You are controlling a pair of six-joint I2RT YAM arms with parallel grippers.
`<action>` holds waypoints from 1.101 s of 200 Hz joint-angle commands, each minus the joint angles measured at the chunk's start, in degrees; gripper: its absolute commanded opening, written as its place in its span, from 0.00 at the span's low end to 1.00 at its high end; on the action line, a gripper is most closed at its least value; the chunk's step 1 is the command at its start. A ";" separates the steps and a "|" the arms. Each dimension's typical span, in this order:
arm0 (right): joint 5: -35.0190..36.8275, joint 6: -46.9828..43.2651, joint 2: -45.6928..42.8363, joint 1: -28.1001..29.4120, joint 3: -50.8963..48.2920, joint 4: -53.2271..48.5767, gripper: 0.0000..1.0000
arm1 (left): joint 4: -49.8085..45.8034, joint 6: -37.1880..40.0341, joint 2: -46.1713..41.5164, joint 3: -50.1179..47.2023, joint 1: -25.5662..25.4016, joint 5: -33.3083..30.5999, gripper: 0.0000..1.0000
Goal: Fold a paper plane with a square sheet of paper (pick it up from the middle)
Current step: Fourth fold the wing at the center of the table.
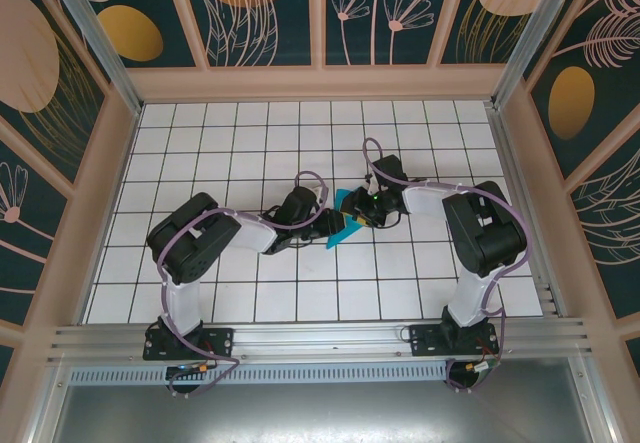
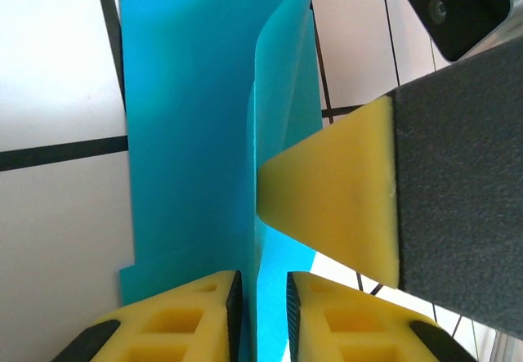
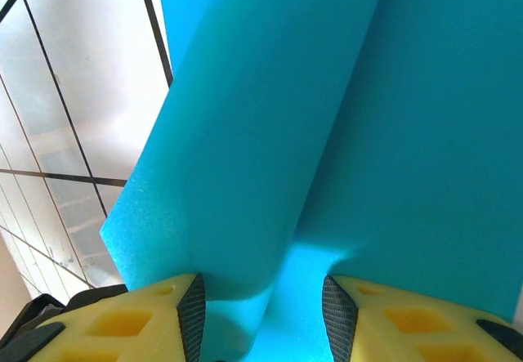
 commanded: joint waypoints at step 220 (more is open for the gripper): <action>11.74 -1.06 8.47 1.07 -3.27 -6.13 0.49 | 9.22 -3.30 -8.92 -7.92 0.57 0.70 0.19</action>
